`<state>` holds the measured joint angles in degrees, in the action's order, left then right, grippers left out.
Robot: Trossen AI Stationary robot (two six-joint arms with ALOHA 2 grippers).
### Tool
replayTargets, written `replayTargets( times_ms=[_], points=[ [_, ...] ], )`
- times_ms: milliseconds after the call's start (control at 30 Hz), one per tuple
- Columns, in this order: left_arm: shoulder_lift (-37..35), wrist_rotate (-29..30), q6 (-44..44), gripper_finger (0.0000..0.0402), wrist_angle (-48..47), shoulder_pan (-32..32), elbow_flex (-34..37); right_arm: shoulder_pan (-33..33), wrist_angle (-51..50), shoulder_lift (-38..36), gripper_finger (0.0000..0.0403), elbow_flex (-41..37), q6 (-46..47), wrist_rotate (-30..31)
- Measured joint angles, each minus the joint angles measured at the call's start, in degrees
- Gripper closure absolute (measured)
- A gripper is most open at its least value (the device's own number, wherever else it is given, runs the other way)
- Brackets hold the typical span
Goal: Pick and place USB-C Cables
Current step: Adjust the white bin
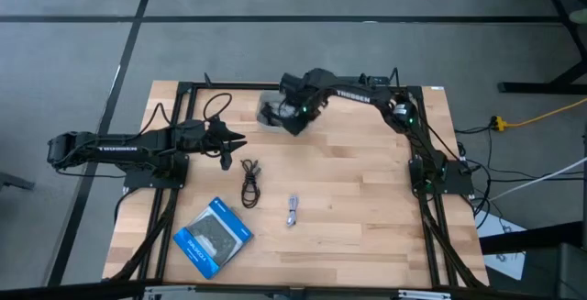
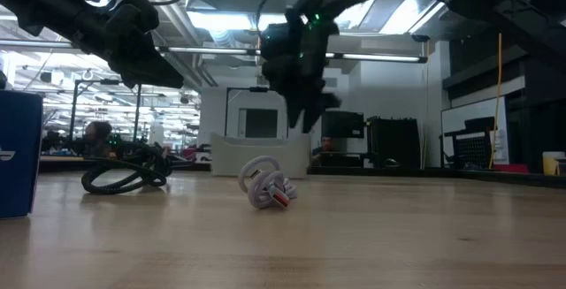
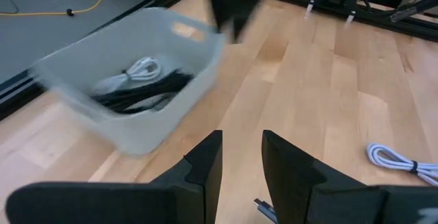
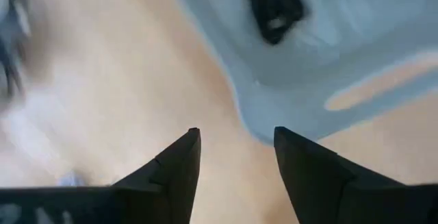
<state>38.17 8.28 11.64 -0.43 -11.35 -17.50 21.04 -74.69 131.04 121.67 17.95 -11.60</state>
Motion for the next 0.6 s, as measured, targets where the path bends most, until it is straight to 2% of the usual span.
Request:
replayTargets(
  times_ms=[133, 267, 433, 600],
  points=[
    [0.0, 0.14, -0.08, 0.0305, 0.01, 0.0, 0.0, -5.38, -6.41, -0.39, 0.0211, 2.08, -1.98, 6.47],
    [0.0, 0.95, -0.16, 0.0305, 0.01, 0.0, 0.0, -9.3, -5.87, -0.59, 0.0211, 6.53, -7.48, 14.78],
    [0.0, 1.46, 0.29, 0.0305, 0.0, 0.04, 0.0, -12.0, -7.7, -0.87, 0.021, 11.3, -9.22, 14.28],
    [0.0, 1.48, 0.24, 0.0305, -0.07, 0.04, 0.0, -15.82, -7.77, -0.87, 0.021, 8.25, -9.21, 11.71]
  ],
)
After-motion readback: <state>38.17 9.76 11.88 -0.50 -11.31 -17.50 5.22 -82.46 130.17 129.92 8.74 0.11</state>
